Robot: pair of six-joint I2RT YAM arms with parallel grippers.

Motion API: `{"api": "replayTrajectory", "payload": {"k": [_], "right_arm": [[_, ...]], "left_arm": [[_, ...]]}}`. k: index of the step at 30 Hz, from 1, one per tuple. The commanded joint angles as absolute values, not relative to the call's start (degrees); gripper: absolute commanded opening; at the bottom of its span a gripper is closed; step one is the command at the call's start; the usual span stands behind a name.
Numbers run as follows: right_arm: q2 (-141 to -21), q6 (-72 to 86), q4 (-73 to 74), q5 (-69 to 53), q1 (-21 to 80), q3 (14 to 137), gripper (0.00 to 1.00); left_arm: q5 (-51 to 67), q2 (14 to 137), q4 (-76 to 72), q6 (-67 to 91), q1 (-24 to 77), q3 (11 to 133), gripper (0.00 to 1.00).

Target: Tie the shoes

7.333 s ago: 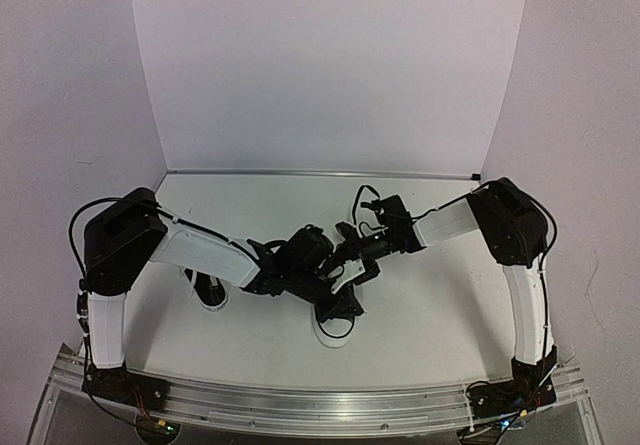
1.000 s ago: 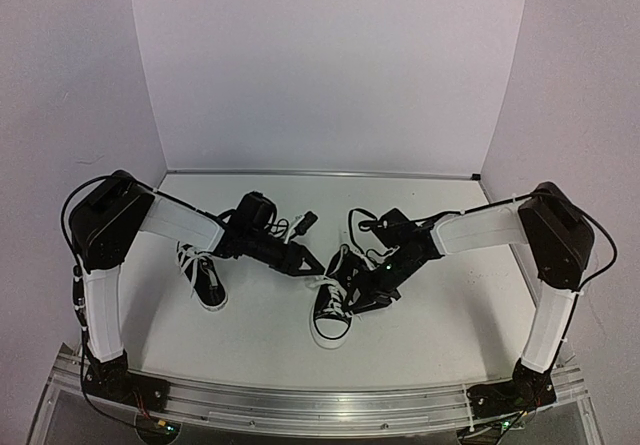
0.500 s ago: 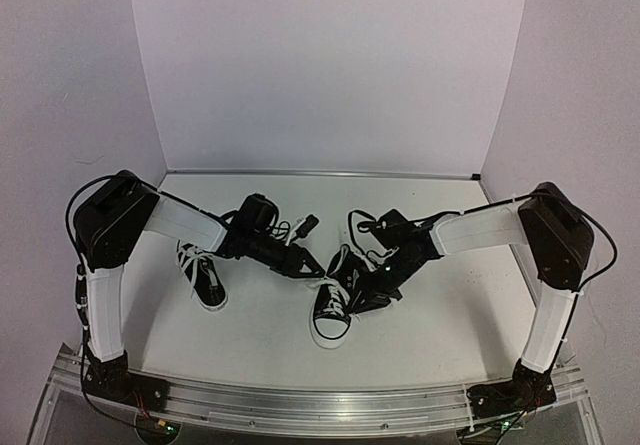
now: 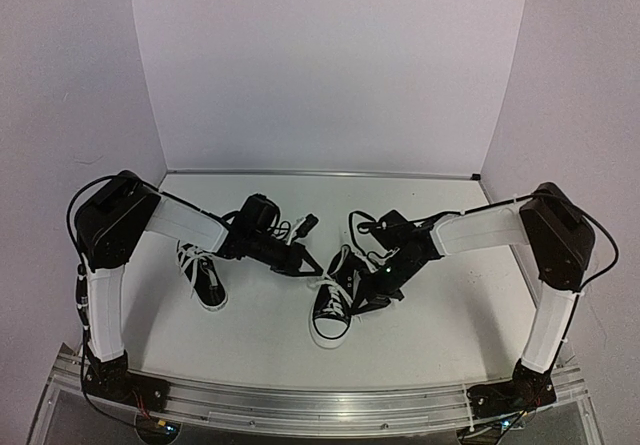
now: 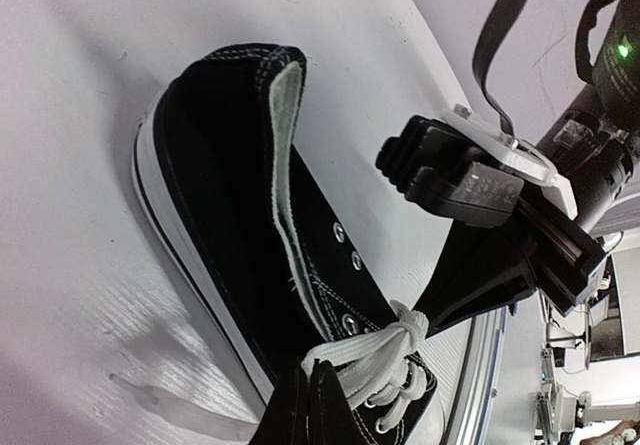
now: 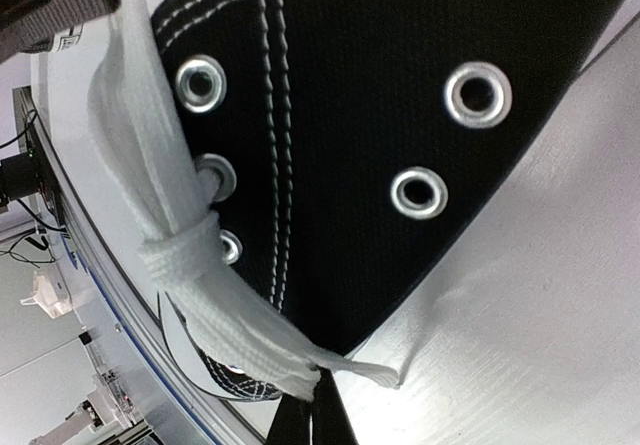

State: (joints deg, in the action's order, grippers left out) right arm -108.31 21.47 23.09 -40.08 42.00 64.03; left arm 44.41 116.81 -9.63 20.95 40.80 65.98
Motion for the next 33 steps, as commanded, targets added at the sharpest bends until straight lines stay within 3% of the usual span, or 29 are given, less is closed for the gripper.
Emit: {"api": "replayTrajectory", "payload": {"k": [1, 23, 33], "right_arm": [[-105.6, 21.1, 25.1, -38.2, 42.8, 62.1, 0.0], [-102.7, 21.8, 26.7, -35.4, 40.7, 54.6, 0.0], [-104.4, 20.9, 26.7, -38.9, 40.0, 62.7, 0.02]], "left_arm": [[38.4, 111.5, -11.1, 21.5, 39.8, 65.6, 0.0], [29.7, 110.1, -4.5, 18.8, 37.8, 64.5, 0.0], [33.1, 109.8, 3.7, 11.5, 40.1, 69.7, 0.03]]}}
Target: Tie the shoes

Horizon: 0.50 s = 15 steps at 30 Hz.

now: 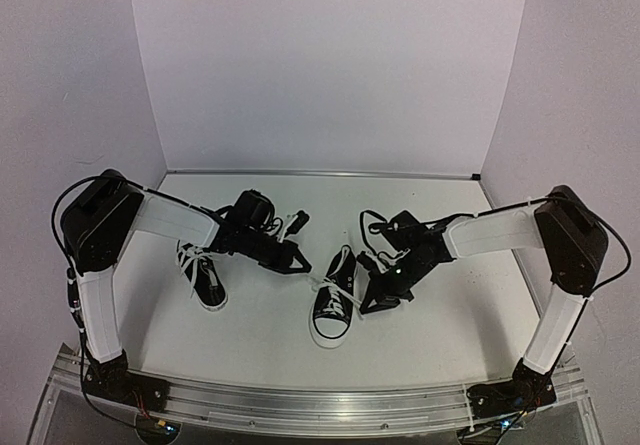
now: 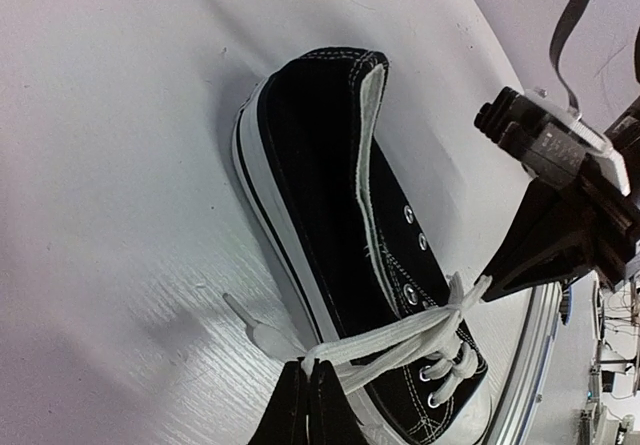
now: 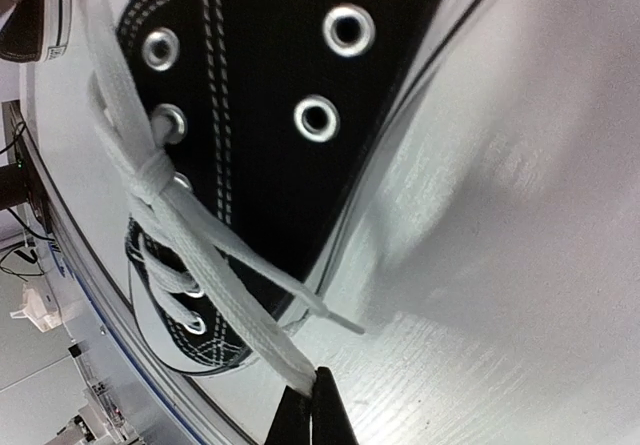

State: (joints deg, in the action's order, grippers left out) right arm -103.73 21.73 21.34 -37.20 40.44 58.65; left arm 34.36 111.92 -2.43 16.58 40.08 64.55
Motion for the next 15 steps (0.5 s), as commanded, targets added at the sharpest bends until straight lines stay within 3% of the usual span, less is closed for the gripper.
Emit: {"api": "replayTrajectory", "payload": {"k": [1, 3, 5, 12, 15], "right_arm": [[-104.2, 20.9, 26.8, -39.5, 39.9, 63.6, 0.16], [-102.9, 21.1, 26.9, -40.1, 39.7, 65.5, 0.44], [-101.1, 21.2, 27.2, -40.1, 39.0, 66.9, 0.53], [-104.0, 3.2, 40.3, -28.9, 37.9, 83.9, 0.63], [-107.8, 0.5, 45.1, -23.5, 37.9, 89.8, 0.63]], "left_arm": [[32.6, 110.0, 6.6, 9.9, 40.7, 71.7, 0.12], [29.5, 110.1, 12.4, 6.7, 42.3, 75.8, 0.3], [27.1, 109.3, 14.2, 6.8, 43.0, 77.1, 0.42], [30.1, 106.0, 10.2, 18.4, 38.7, 74.8, 0.8], [30.2, 108.0, 20.6, 16.1, 39.1, 80.7, 0.85]]}}
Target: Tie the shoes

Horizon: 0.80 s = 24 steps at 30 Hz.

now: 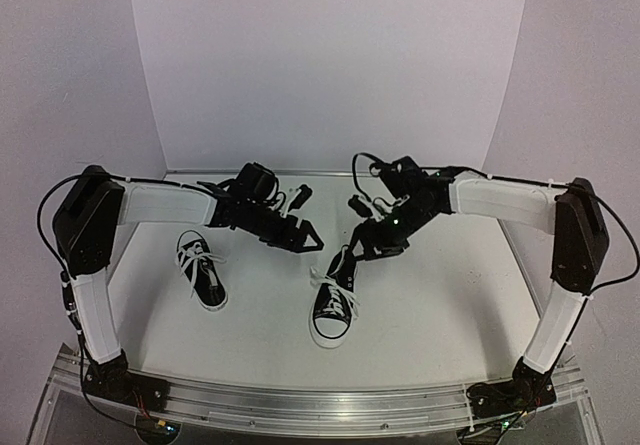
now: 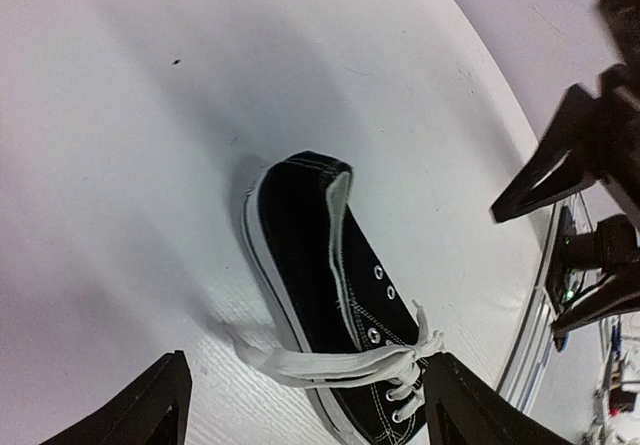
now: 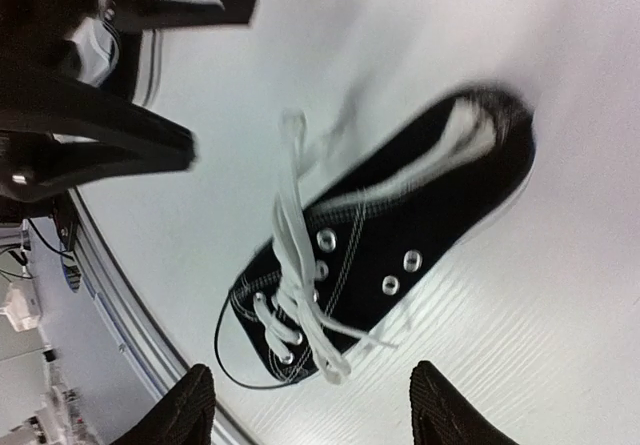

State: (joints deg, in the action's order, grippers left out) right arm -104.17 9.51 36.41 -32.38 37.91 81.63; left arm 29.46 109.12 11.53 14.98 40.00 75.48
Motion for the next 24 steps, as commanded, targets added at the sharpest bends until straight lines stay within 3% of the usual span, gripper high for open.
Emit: {"api": "replayTrajectory", "payload": {"k": [1, 10, 24], "right_arm": [[-108.2, 0.5, 45.4, -22.7, 37.7, 90.7, 0.63], [-103.4, 11.7, 37.2, -35.9, 24.2, 82.4, 0.67], [-99.9, 12.7, 36.1, -37.5, 22.6, 78.5, 0.68]], "left_arm": [[29.1, 108.2, 23.4, 14.7, 40.1, 82.4, 0.85], [22.6, 110.2, 28.7, 20.1, 49.0, 84.6, 0.76], [18.7, 127.0, 43.5, 17.6, 53.2, 104.7, 0.57]]}}
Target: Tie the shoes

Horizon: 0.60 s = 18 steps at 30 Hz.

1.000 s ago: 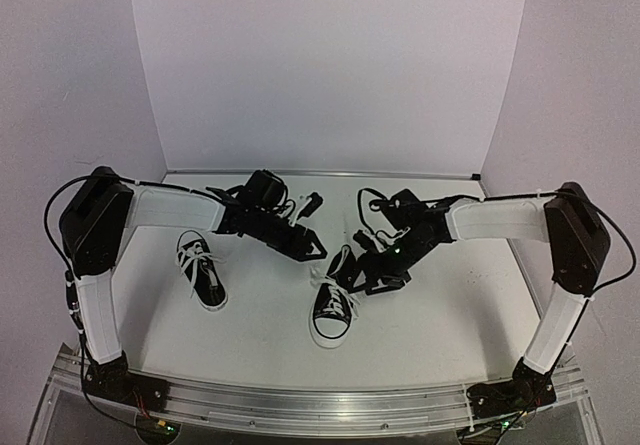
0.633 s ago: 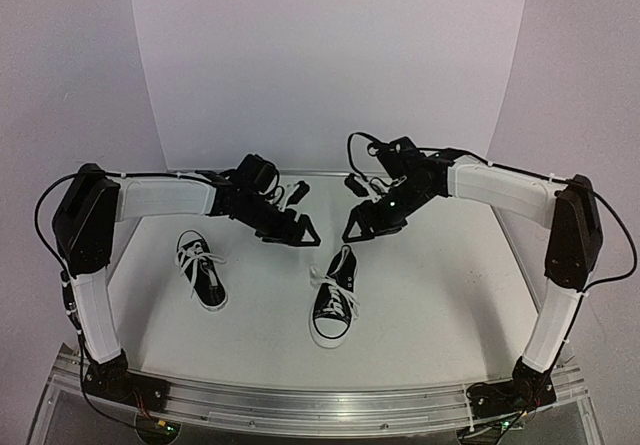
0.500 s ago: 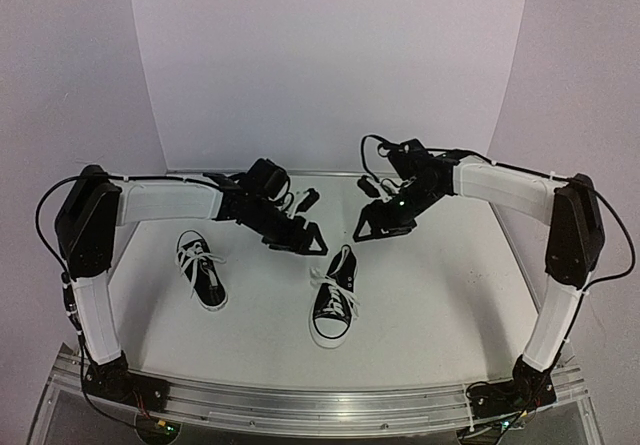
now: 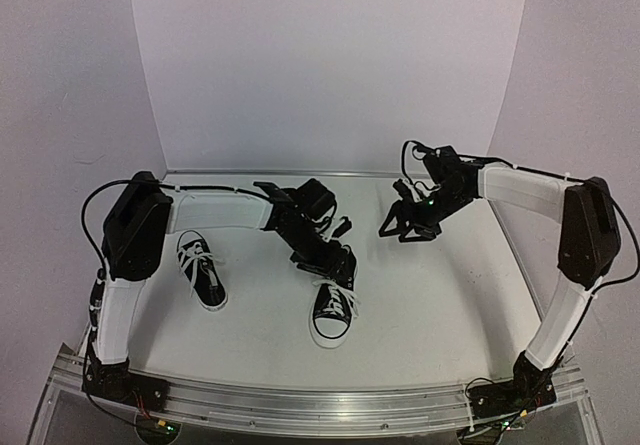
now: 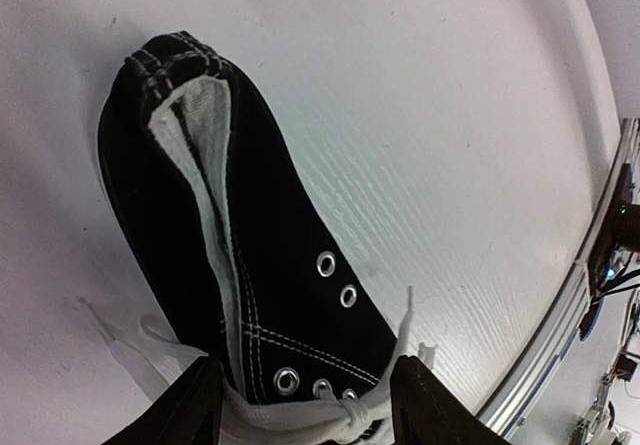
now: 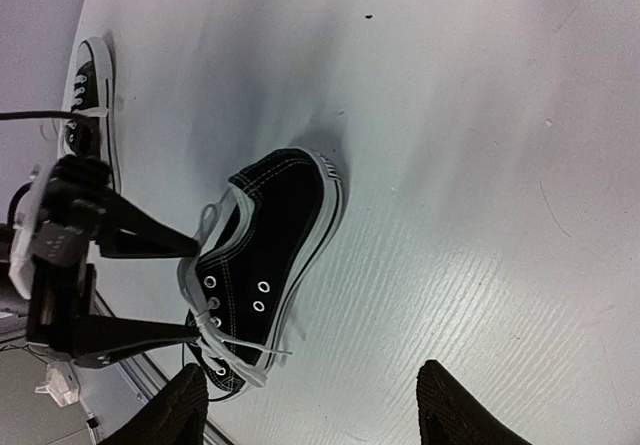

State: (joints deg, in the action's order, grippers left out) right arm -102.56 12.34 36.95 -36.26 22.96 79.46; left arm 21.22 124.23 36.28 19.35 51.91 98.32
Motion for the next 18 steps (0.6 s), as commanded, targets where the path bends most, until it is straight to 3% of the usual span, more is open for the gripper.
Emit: {"api": "replayTrajectory", "payload": {"k": [1, 6, 13, 14, 18], "right_arm": [[-99.7, 12.7, 36.1, -37.6, 22.6, 78.4, 0.68], [-99.8, 12.7, 35.5, -38.1, 22.3, 78.1, 0.68], [-99.9, 12.2, 35.2, -38.5, 22.1, 78.0, 0.68], [-99.8, 12.1, 35.1, -38.6, 21.9, 77.9, 0.68], [-99.6, 12.1, 34.6, -39.4, 21.9, 77.8, 0.67]], "left_arm": [[17.9, 127.8, 44.6, 17.3, 53.5, 105.6, 0.56], [15.7, 130.2, 50.4, 17.4, 54.0, 109.6, 0.52], [14.2, 128.7, 57.5, 10.8, 54.2, 113.3, 0.05], [12.1, 128.2, 59.5, 8.6, 54.0, 114.4, 0.01], [1.5, 122.4, 63.1, 2.4, 49.9, 113.7, 0.0]]}}
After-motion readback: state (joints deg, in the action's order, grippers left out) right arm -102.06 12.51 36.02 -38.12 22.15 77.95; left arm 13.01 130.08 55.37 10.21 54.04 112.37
